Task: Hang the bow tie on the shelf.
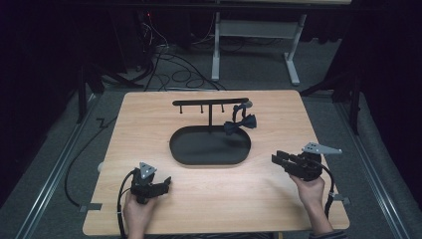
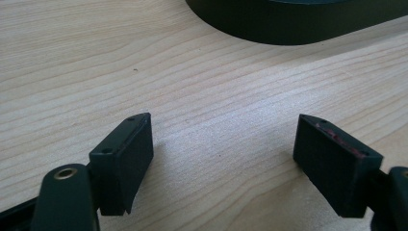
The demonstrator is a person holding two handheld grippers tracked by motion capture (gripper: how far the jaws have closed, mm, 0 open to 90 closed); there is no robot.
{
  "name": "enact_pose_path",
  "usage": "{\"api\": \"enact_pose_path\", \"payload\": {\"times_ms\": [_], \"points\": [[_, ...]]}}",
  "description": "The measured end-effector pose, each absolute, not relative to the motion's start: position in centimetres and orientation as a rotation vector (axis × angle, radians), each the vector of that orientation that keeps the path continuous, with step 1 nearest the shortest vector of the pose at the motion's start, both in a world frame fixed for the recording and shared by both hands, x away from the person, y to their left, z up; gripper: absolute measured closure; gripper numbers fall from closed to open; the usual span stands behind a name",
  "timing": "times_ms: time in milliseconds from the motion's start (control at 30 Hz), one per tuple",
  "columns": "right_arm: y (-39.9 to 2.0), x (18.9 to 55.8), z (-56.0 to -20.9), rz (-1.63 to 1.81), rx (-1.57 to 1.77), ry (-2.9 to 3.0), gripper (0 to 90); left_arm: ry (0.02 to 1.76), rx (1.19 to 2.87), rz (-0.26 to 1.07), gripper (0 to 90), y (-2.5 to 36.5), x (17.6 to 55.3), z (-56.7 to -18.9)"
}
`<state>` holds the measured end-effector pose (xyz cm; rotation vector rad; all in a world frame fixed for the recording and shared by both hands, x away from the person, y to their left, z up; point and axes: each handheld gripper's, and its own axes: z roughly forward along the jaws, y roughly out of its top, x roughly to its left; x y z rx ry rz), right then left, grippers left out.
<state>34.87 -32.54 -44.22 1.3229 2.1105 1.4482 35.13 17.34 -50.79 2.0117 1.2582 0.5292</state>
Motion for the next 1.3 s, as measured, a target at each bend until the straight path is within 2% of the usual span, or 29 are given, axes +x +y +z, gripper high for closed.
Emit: {"api": "enact_pose_path", "payload": {"times_ms": [1300], "points": [[-30.6, 36.2, -46.6, 1.193, 1.324, 2.184, 66.0, 1.258, 2.012, 0.529, 22.1, 17.3, 35.1, -50.8]]}}
